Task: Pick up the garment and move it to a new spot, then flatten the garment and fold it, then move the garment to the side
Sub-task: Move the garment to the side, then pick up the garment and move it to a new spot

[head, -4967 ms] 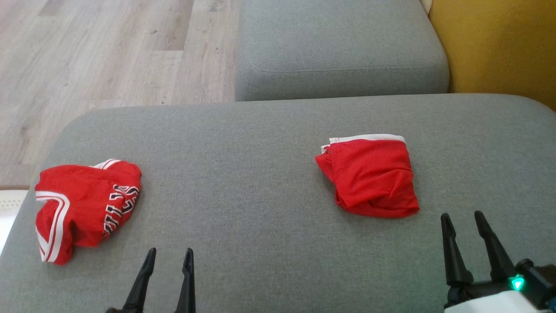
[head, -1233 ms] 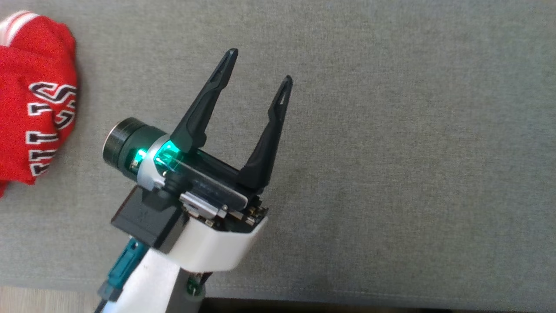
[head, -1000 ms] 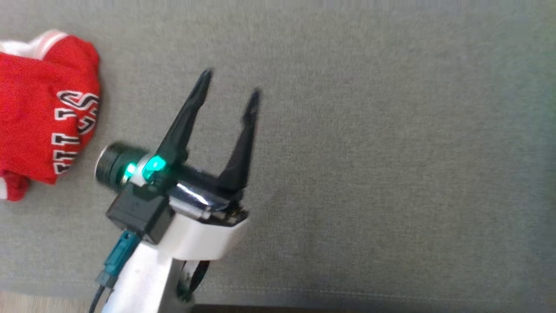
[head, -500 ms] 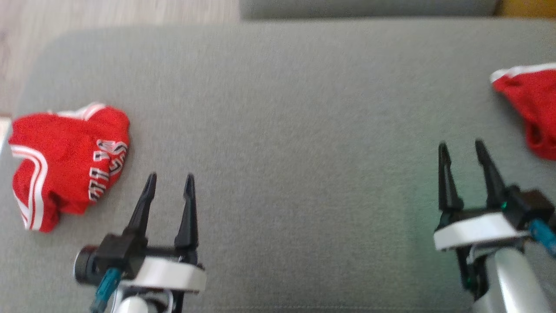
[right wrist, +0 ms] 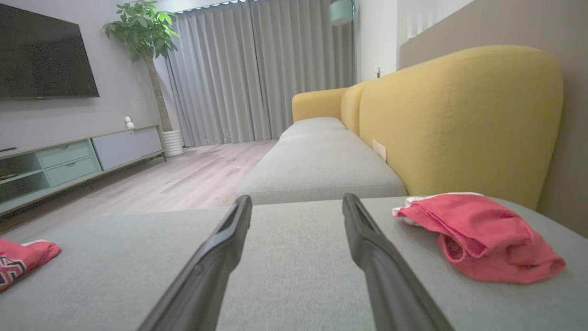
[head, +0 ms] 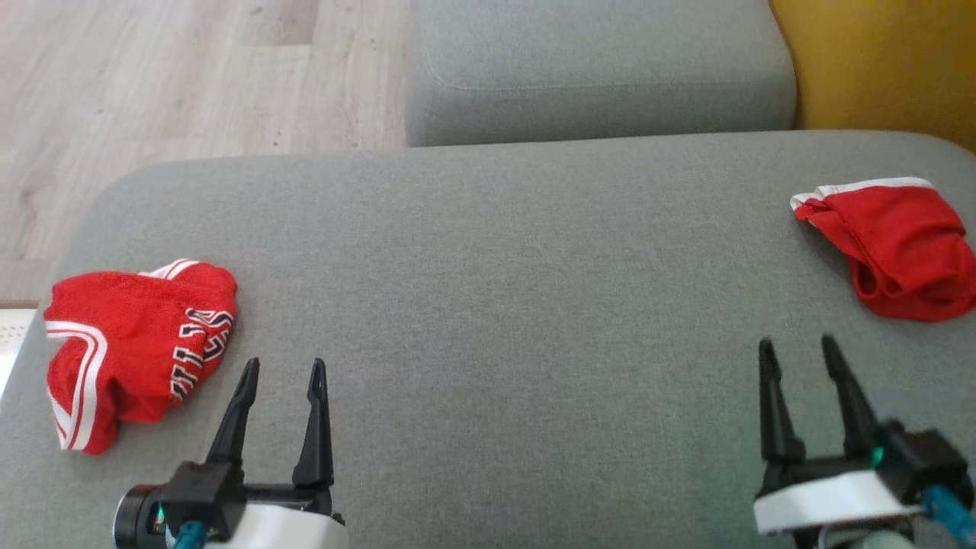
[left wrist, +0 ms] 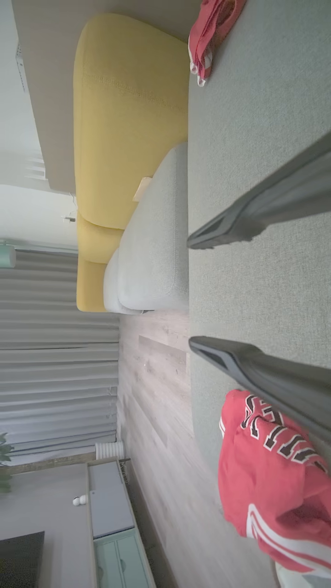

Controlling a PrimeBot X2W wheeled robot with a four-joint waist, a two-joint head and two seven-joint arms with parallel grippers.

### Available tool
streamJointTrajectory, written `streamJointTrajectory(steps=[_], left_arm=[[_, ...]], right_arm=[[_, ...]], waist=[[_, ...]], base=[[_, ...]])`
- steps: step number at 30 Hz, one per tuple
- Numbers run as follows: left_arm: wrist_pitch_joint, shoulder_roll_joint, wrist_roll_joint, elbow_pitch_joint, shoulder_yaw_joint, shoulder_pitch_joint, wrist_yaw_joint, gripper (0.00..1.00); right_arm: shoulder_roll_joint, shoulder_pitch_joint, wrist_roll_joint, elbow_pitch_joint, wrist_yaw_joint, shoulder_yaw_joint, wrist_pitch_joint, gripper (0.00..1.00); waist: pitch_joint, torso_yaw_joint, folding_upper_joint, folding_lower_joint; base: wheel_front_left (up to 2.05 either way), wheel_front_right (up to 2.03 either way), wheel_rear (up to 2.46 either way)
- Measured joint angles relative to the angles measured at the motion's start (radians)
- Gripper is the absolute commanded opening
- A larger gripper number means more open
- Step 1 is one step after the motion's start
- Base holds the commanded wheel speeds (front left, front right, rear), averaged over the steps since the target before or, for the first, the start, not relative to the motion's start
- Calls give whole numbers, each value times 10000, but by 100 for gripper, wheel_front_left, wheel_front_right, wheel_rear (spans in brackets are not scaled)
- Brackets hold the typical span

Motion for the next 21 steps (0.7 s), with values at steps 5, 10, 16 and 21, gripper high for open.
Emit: streamJointTrajectory(steps=[5, 10, 16, 21], left_arm=[[0, 2, 393, -90, -56, 35, -314, 100], [0, 15, 481, 29, -155, 42, -539, 100], [0, 17, 483, 151, -140, 259, -535, 100], [0, 17, 483, 178, -134, 261, -537, 100]], right_arm=[[10, 523, 98, -17, -2, 316, 0, 100], [10, 623, 297, 6, 0, 493, 0, 100], [10, 770, 387, -104, 0, 481, 2, 100], [10, 774, 416, -257, 0, 393, 0, 100]], waist=[[-87, 67, 0, 0], [-156, 85, 0, 0], [-164, -6, 0, 0], [-110, -4, 0, 0]], base=[[0, 0, 0], [0, 0, 0], [0, 0, 0], [0, 0, 0]])
